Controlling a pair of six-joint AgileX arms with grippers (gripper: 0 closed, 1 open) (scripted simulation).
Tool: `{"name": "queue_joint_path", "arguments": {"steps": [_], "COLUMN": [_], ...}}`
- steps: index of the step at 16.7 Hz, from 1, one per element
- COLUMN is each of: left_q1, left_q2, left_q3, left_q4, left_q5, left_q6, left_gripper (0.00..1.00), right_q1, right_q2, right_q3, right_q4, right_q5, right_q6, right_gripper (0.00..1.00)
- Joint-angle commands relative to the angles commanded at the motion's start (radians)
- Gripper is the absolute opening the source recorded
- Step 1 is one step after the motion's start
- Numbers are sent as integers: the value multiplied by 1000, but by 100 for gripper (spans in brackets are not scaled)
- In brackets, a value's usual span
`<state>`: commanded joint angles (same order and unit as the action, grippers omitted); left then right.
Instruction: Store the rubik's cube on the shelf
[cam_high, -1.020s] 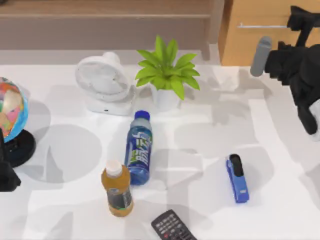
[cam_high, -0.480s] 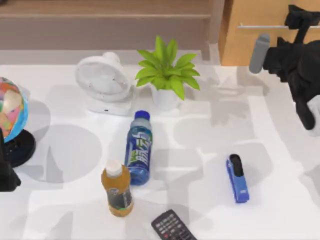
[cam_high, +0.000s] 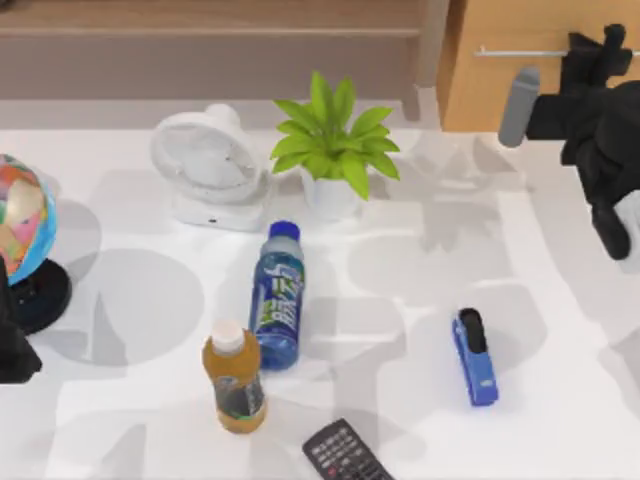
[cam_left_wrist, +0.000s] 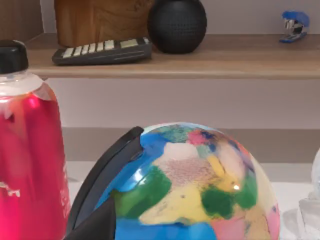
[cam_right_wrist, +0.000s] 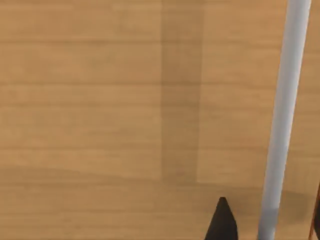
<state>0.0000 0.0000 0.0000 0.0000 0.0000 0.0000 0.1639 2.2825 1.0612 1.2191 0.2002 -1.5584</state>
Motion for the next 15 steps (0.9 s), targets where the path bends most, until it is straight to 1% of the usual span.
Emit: {"name": "queue_joint_path", "arguments": {"steps": [2,3,12,15], "left_q1": [0,0,0,0], "left_q2": [0,0,0,0], "left_q3": [0,0,0,0], "left_q4": [0,0,0,0], "left_q5": [0,0,0,0], "left_q6": [0,0,0,0], "left_gripper": [100,100,100,100], "right_q1": [0,0,3,8], "right_q2": [0,0,-1,-37], "right_q3": [0,0,-5,-75], "right_q4": [0,0,-1,40], "right_q5": [0,0,1,12], "right_q6": [0,0,3,6], "right_gripper": [2,0,0,0]}}
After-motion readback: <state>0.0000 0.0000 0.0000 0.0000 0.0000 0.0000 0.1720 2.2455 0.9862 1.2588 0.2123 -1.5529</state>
